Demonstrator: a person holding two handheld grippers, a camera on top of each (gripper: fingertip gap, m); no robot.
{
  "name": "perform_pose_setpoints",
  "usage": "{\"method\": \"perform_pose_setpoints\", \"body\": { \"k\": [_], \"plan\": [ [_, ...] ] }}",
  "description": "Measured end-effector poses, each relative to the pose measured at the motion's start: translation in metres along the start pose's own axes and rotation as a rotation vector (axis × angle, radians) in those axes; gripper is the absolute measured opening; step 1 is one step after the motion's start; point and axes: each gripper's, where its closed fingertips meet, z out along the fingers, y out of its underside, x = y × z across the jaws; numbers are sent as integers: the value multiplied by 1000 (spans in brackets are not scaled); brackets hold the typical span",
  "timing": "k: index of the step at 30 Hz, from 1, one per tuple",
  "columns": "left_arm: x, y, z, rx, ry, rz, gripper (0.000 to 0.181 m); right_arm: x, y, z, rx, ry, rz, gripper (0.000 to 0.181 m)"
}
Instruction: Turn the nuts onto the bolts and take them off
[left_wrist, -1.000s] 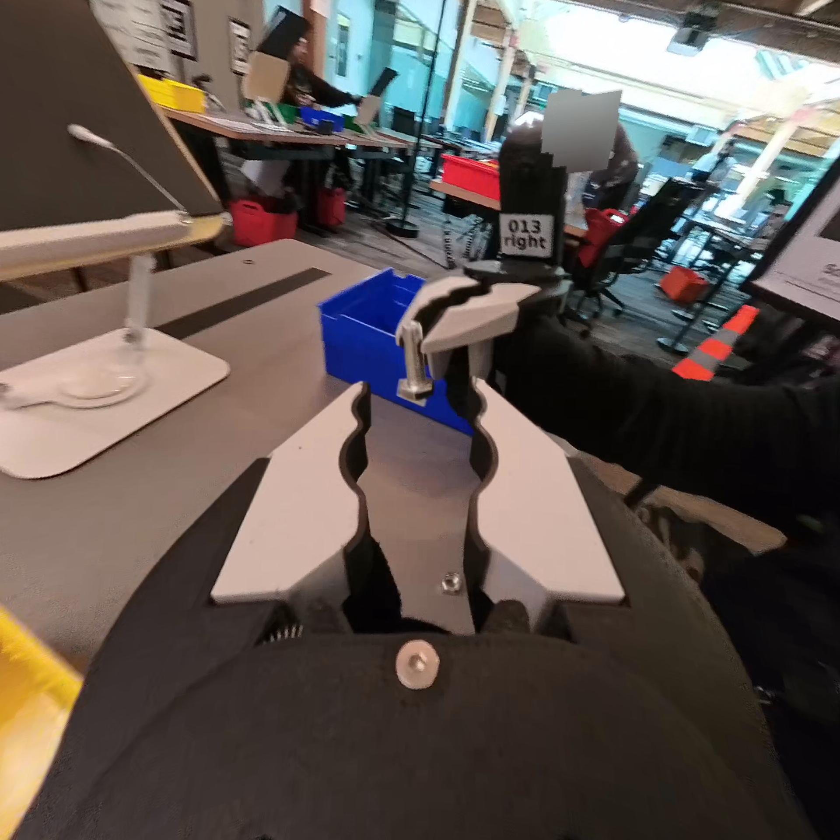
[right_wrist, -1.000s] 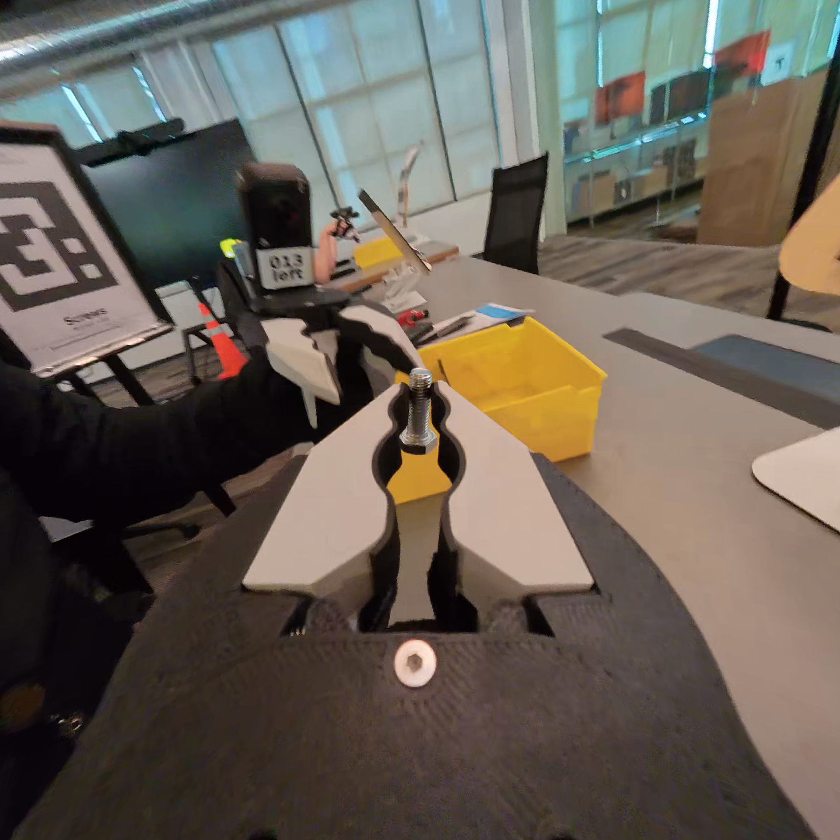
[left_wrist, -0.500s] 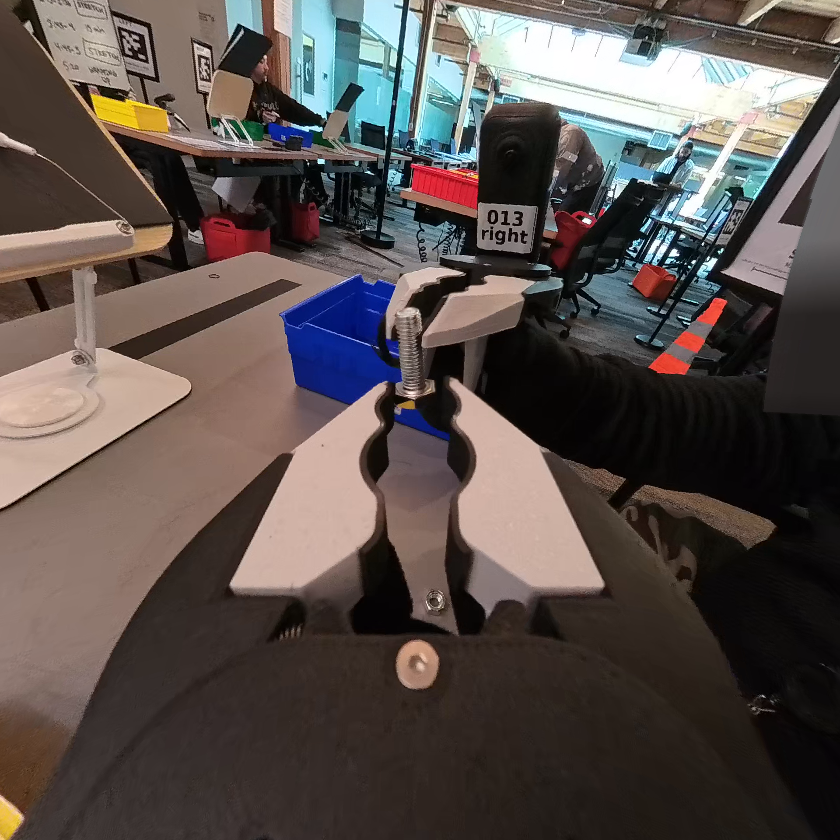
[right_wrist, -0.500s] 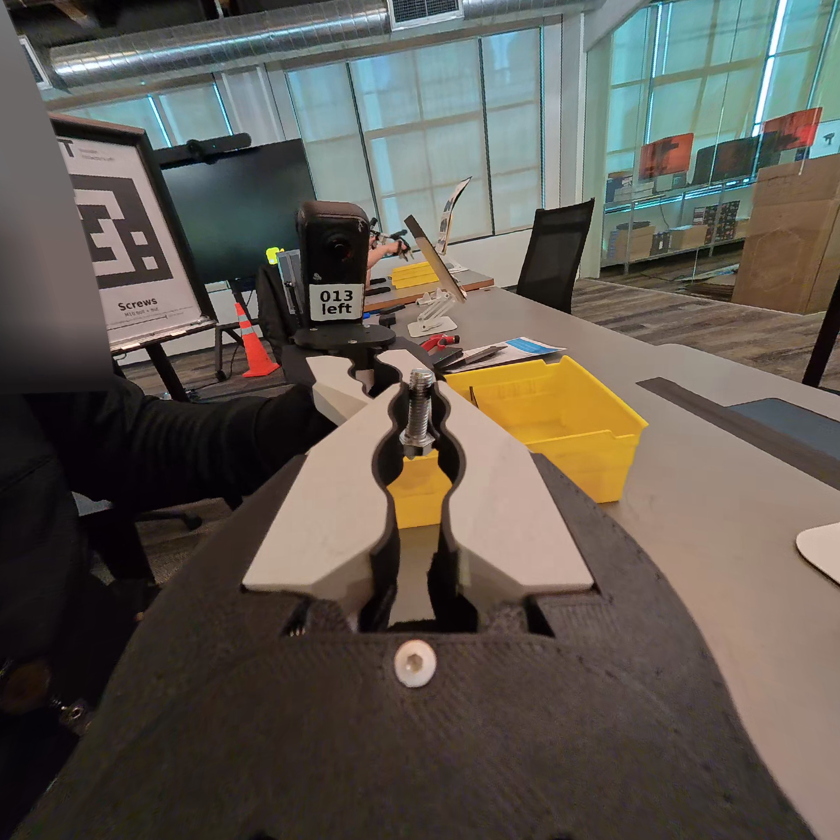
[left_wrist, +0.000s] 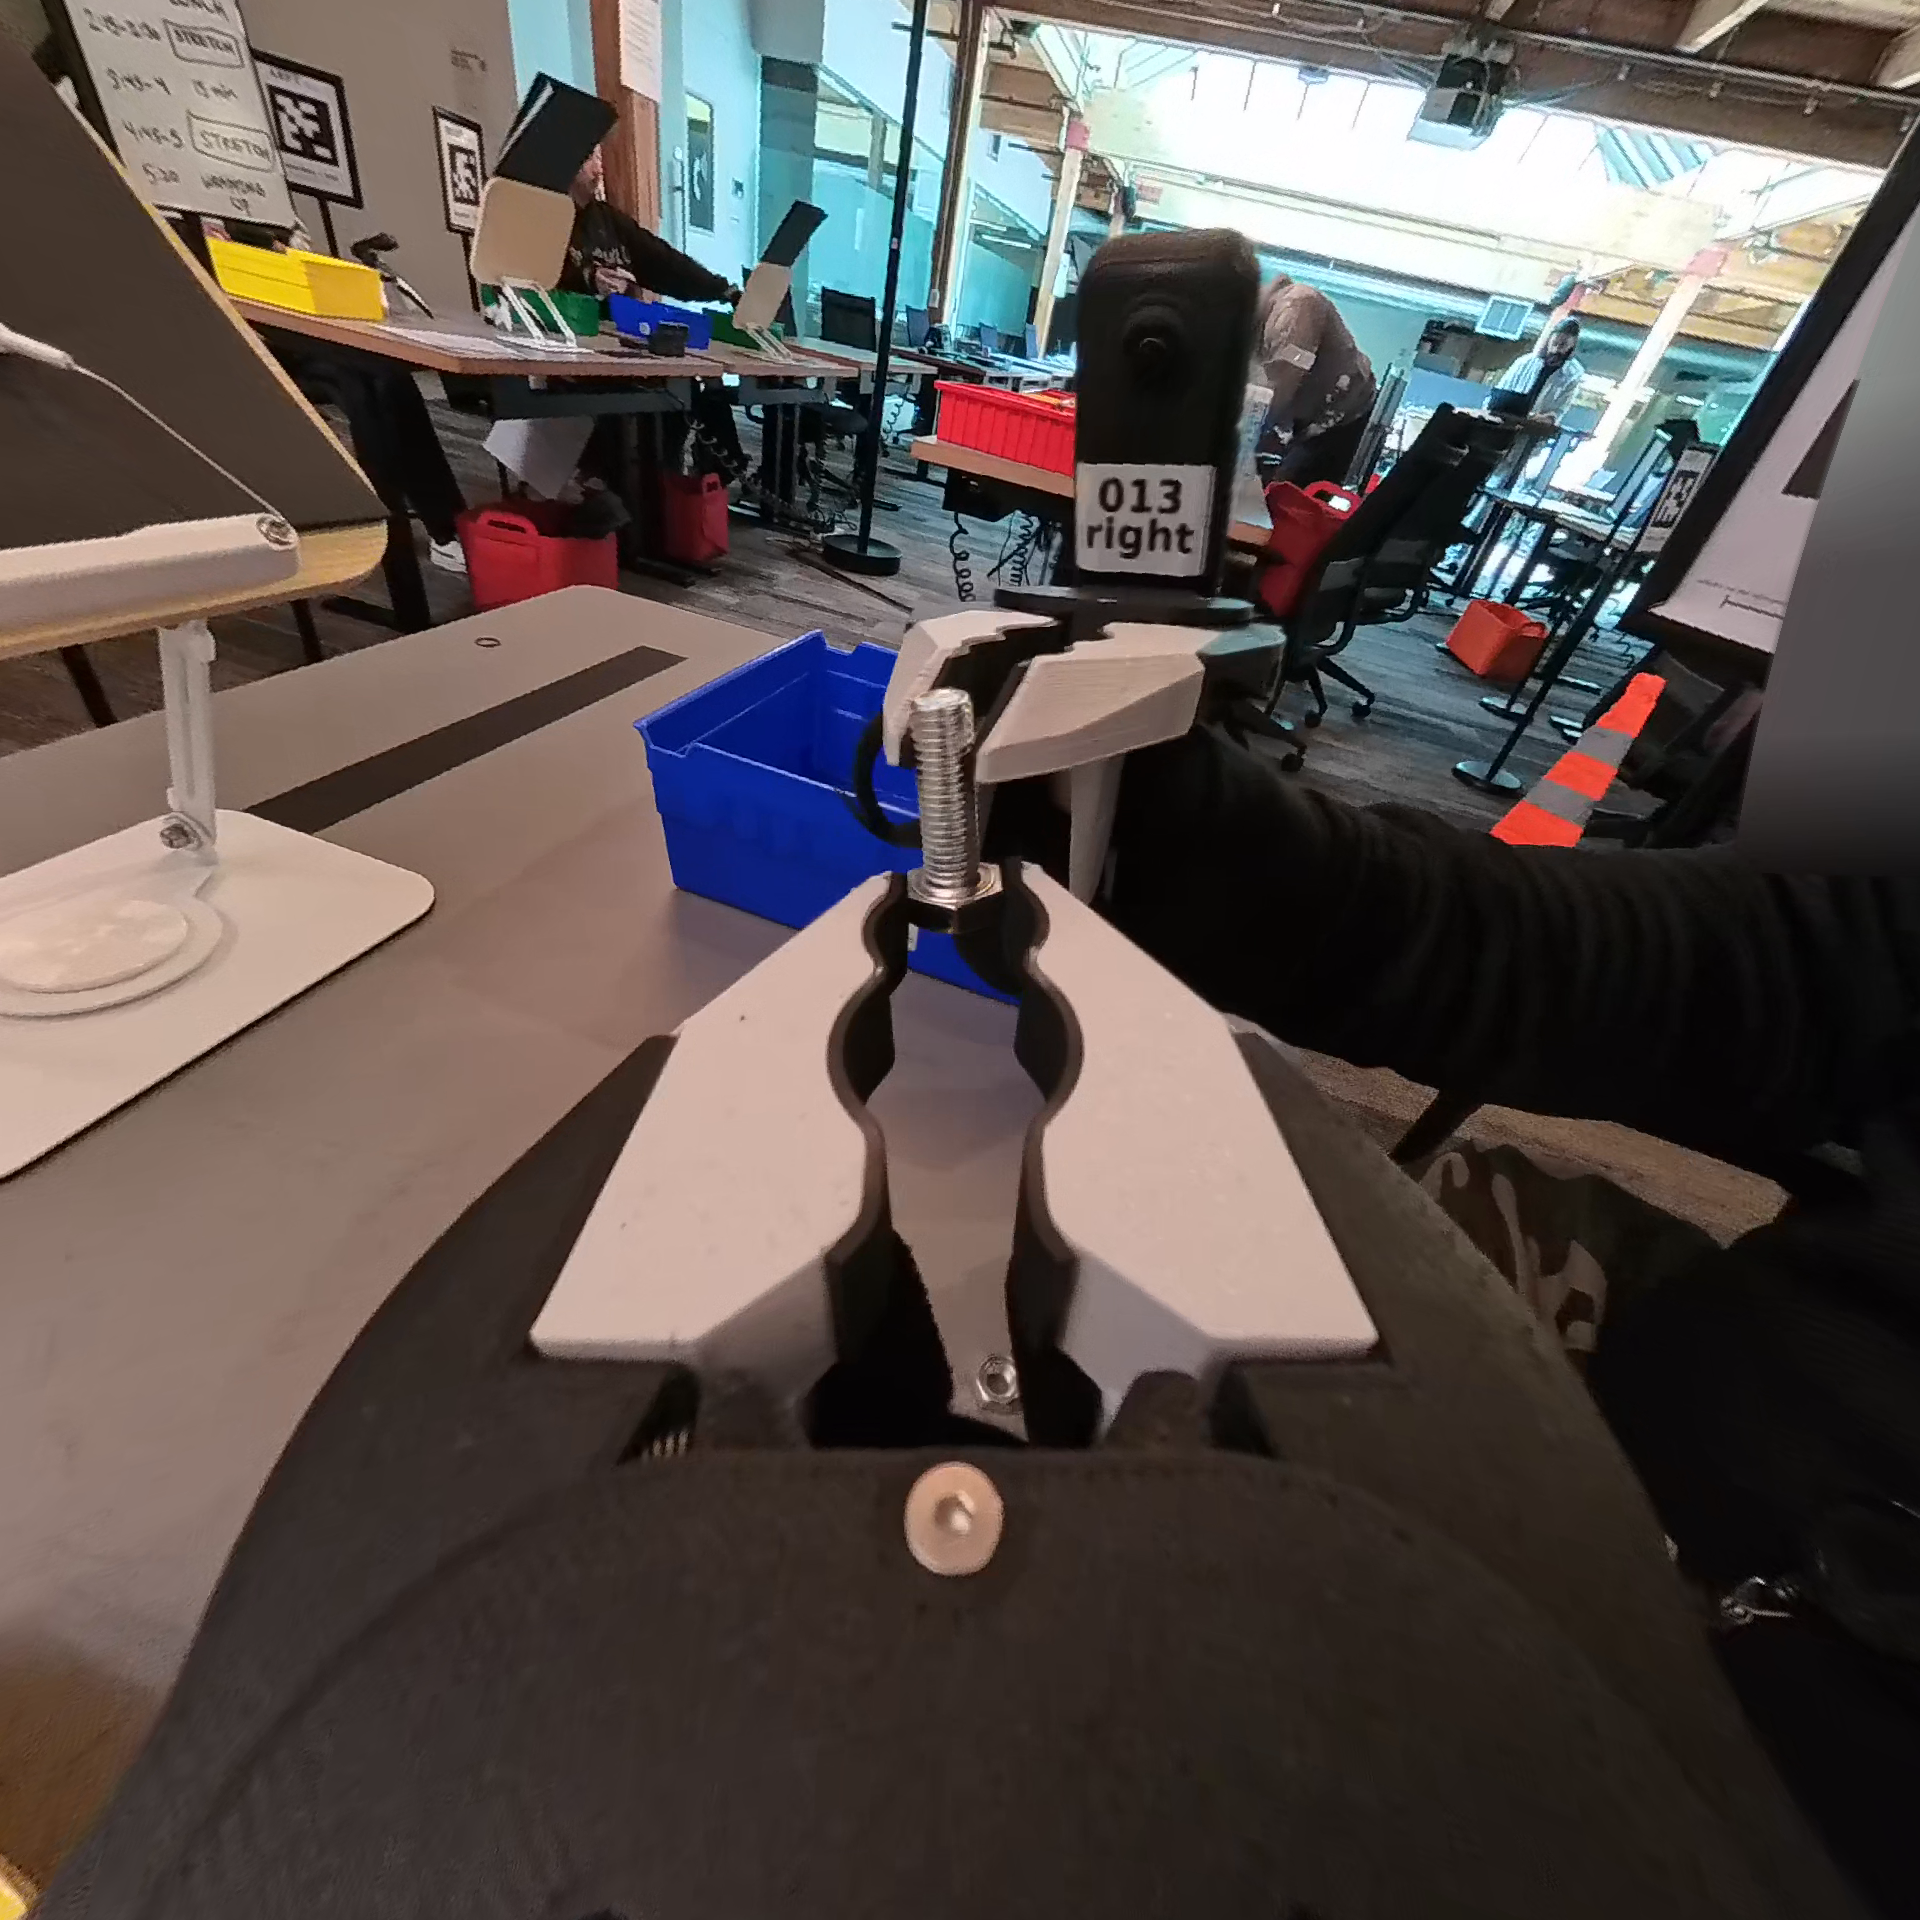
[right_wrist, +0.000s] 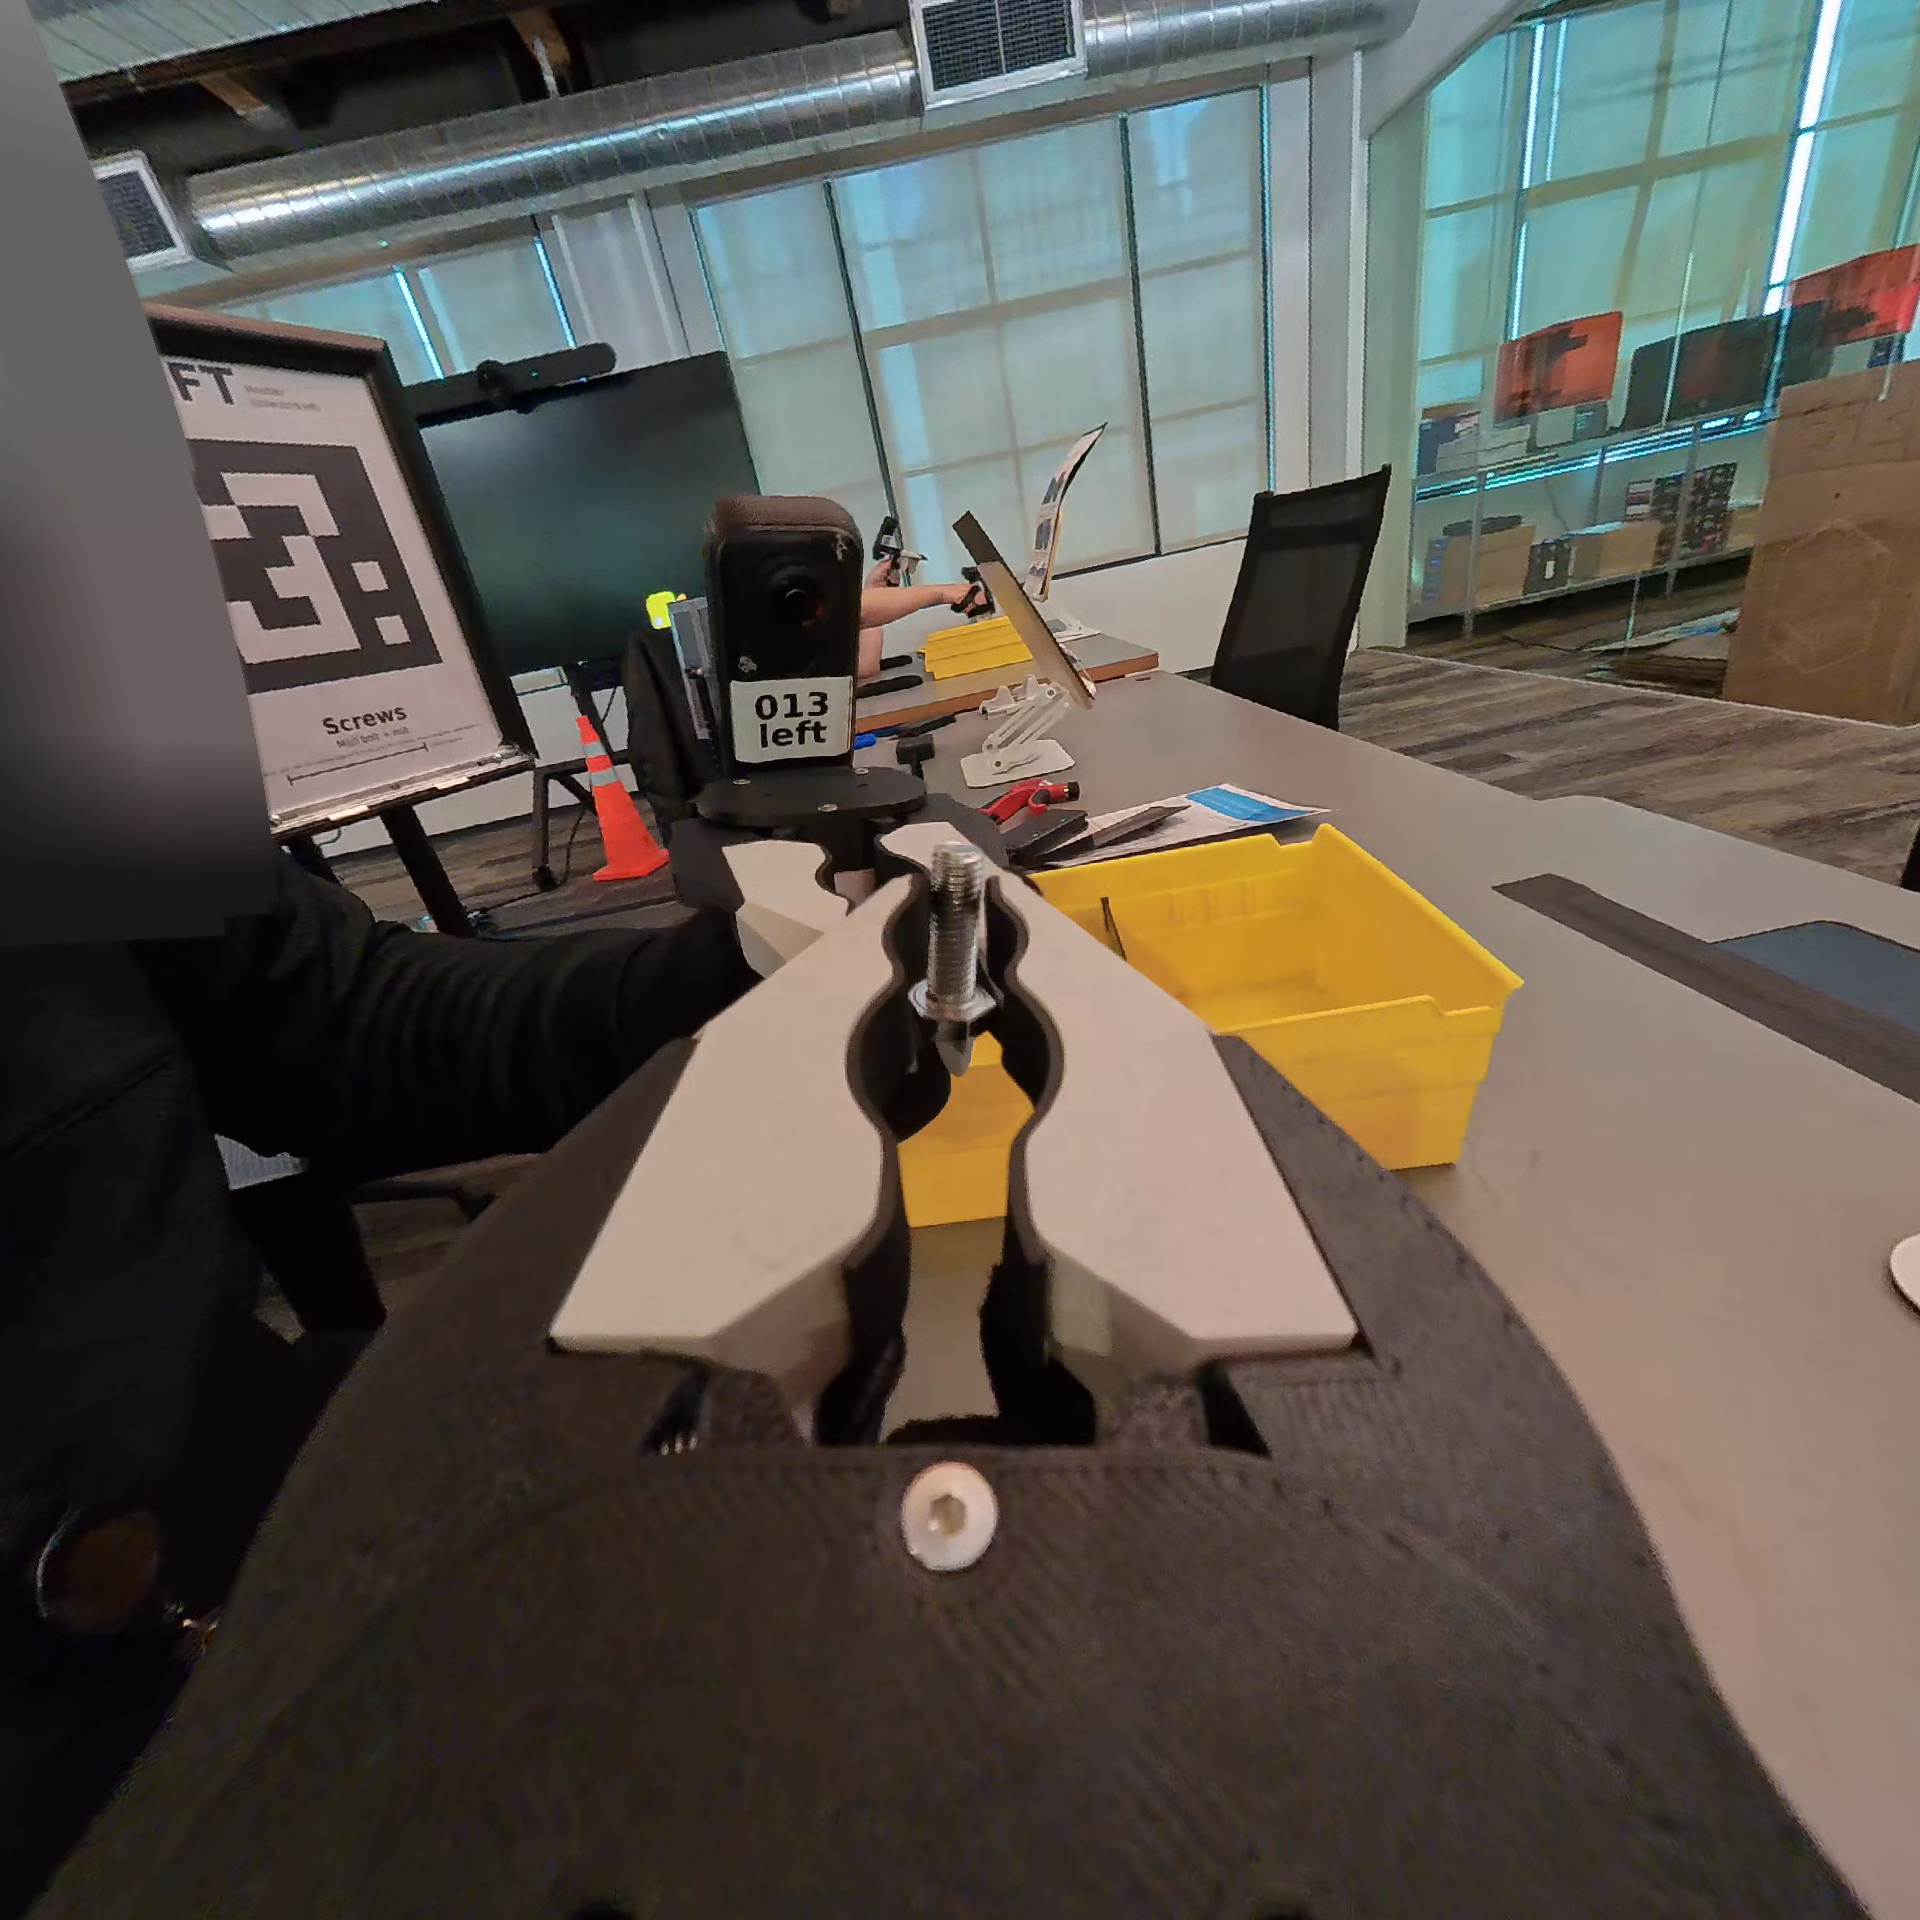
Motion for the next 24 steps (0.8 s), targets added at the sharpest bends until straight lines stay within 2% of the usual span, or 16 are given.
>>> {"method": "perform_pose_setpoints", "body": {
  "k": [2,5,7,11,15,20,24],
  "plan": [
    [-2,-3,-2,13,-14,9,16,6,-3,-3,-9,30,17,34],
    [-7,-4,-7,-2,-48,48,16,12,-9,-14,-83,81,-10,35],
    [-11,-7,-12,-2,-67,65,16,14,1,-22,-216,126,-43,36],
    [-18,-15,-22,17,-96,79,16,0,62,-39,-602,137,-109,42],
    [-22,-17,-26,17,-116,92,16,-15,139,-52,-883,124,-133,49],
    [-22,-16,-27,7,-124,103,16,-15,201,-65,-1077,116,-165,42],
    [-22,-13,-25,-1,-119,101,16,-10,228,-67,-1151,101,-184,40]
  ]
}}
